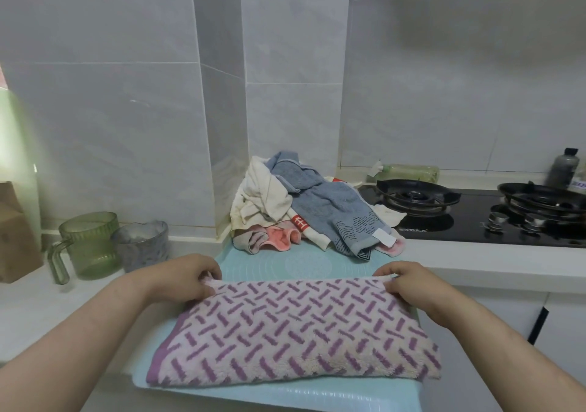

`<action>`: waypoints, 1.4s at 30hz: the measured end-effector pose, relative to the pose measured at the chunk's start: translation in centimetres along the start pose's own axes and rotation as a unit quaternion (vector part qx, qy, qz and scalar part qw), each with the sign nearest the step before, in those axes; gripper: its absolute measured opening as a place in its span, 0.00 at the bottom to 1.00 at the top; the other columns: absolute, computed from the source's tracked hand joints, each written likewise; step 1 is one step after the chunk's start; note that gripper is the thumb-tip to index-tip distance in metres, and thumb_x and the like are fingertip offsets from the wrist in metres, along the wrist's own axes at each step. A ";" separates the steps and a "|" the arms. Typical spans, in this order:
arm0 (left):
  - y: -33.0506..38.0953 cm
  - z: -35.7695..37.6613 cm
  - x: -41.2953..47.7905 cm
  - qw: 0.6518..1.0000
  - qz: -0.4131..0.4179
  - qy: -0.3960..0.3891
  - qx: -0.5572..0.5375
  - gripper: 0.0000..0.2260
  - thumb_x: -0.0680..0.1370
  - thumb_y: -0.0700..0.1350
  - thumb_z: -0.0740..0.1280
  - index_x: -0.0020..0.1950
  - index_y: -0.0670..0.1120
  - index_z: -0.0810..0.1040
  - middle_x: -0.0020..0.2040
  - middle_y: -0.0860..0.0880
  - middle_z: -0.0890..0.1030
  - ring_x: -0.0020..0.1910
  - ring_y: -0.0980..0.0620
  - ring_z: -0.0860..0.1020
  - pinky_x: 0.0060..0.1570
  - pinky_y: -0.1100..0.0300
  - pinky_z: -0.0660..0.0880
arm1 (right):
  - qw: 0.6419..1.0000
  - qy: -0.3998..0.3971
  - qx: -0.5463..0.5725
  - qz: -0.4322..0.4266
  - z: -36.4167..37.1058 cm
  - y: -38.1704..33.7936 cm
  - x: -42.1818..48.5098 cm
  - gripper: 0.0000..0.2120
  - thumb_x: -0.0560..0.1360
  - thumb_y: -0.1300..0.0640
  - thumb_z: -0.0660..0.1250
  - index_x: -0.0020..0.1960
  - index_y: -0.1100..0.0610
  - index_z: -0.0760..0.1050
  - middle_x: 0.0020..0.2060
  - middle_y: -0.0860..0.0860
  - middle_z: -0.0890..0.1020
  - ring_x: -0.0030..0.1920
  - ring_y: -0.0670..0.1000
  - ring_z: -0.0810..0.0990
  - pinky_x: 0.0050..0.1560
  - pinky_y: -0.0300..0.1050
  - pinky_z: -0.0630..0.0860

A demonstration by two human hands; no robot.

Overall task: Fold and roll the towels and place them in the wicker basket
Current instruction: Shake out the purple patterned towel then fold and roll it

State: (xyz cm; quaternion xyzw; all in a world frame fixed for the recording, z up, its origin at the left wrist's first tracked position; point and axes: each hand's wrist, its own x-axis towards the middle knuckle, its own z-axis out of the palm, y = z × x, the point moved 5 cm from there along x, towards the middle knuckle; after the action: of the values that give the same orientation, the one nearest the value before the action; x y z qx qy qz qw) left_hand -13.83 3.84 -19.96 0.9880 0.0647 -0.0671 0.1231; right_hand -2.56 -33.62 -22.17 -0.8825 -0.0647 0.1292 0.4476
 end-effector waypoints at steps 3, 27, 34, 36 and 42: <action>-0.5 0.2 -0.1 0.996 -0.042 -0.030 -0.069 0.08 0.77 0.53 0.66 0.53 0.53 0.78 0.51 0.55 0.79 0.51 0.56 0.77 0.54 0.59 0.73 | 1.000 0.017 -0.007 -0.007 0.0 -0.3 0.1 0.07 0.79 0.61 0.64 0.48 0.56 0.81 0.38 0.52 0.82 0.35 0.49 0.75 0.35 0.39 0.70; 5.1 3.6 -6.5 0.995 0.011 0.094 0.029 0.31 0.77 0.69 0.47 0.78 0.60 0.55 0.80 0.56 0.53 0.78 0.56 0.50 0.75 0.55 0.38 | 0.902 0.002 -0.396 -0.174 7.2 -5.1 -6.7 0.24 0.82 0.41 0.45 0.78 0.44 0.56 0.78 0.52 0.56 0.78 0.52 0.53 0.77 0.54 0.48; 2.9 5.0 -5.1 0.998 -0.019 0.033 0.059 0.45 0.63 0.78 0.38 0.78 0.63 0.43 0.80 0.57 0.43 0.79 0.56 0.43 0.76 0.52 0.40 | 0.930 -0.024 -0.346 -0.118 7.3 -2.2 -7.1 0.29 0.81 0.36 0.44 0.79 0.43 0.47 0.79 0.47 0.45 0.79 0.49 0.43 0.78 0.52 0.45; 3.0 5.0 -4.8 0.997 -0.022 0.016 0.068 0.41 0.68 0.78 0.43 0.78 0.63 0.41 0.80 0.57 0.41 0.79 0.56 0.42 0.76 0.52 0.40 | 0.948 -0.013 -0.300 -0.109 7.0 -2.5 -7.5 0.29 0.81 0.38 0.49 0.79 0.45 0.52 0.80 0.48 0.49 0.79 0.51 0.47 0.77 0.49 0.50; 3.3 4.9 -5.4 0.998 -0.021 0.017 0.060 0.49 0.59 0.80 0.38 0.78 0.63 0.41 0.80 0.57 0.41 0.79 0.55 0.42 0.76 0.49 0.42 | 0.990 0.122 -0.056 0.038 2.6 -1.8 -5.7 0.10 0.70 0.53 0.63 0.45 0.60 0.73 0.39 0.55 0.80 0.39 0.58 0.80 0.37 0.43 0.72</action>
State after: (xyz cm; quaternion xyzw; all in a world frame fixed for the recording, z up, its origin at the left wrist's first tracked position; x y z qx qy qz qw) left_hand -19.18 -1.18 -23.13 0.9931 0.0829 -0.0566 0.0607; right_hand -8.79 -31.84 -21.25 -0.9173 0.0167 0.0331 0.3964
